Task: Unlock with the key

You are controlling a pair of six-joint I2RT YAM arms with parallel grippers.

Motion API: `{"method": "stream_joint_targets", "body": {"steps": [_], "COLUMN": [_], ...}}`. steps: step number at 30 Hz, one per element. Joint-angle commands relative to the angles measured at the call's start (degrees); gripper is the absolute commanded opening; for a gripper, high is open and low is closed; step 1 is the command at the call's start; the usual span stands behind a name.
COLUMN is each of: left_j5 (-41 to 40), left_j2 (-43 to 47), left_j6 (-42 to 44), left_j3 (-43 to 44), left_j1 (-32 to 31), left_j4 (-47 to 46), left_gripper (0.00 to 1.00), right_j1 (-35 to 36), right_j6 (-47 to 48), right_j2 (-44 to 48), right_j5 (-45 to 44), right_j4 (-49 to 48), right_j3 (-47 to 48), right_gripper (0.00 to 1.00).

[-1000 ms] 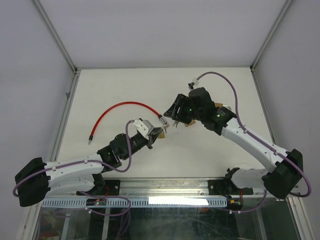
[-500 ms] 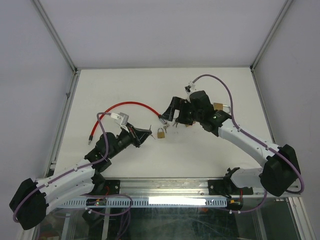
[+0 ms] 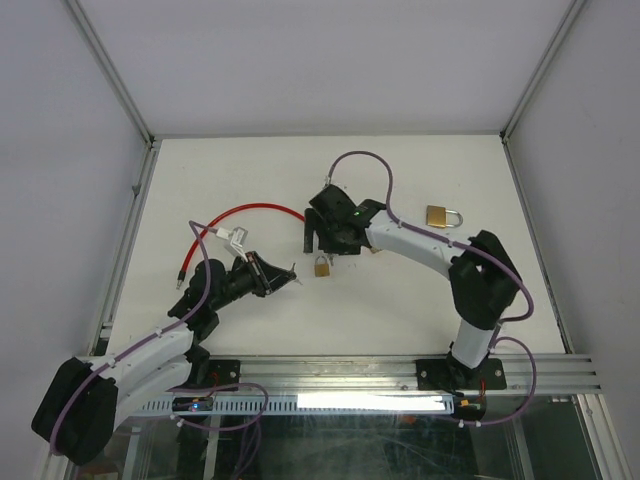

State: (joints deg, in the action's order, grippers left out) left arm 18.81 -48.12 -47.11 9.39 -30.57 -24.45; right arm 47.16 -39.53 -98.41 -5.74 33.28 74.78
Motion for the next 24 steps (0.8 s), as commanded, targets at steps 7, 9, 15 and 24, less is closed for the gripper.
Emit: {"method": "stream_joint_targets", "body": {"steps": [7, 9, 15, 24], "left_j5": [7.0, 6.95, 7.04, 7.95], "left_j2": [1.94, 2.82, 3.48, 2.73], "left_j6": [-6.13, -6.74, -7.07, -7.14], "left_j3": [-4.02, -4.6, -4.79, -4.56], "left_j1": [6.13, 6.74, 7.43, 7.53], "left_j4": [-2.01, -1.28, 0.36, 0.64], "left_gripper": [0.0, 0.0, 0.0, 0.0], "right_j1": [2.8, 3.09, 3.29, 3.55], "right_j6": [-3.75, -3.58, -3.14, -4.7], "right_j2": [-12.74, -14.49, -18.14, -23.06], "right_j5": [-7.49, -6.85, -5.02, -4.21], "right_j4": [16.18, 16.81, 16.45, 19.92], "right_j3": [13.41, 15.1, 17.76, 21.37], "right_gripper": [0.79, 0.77, 0.73, 0.62]}}
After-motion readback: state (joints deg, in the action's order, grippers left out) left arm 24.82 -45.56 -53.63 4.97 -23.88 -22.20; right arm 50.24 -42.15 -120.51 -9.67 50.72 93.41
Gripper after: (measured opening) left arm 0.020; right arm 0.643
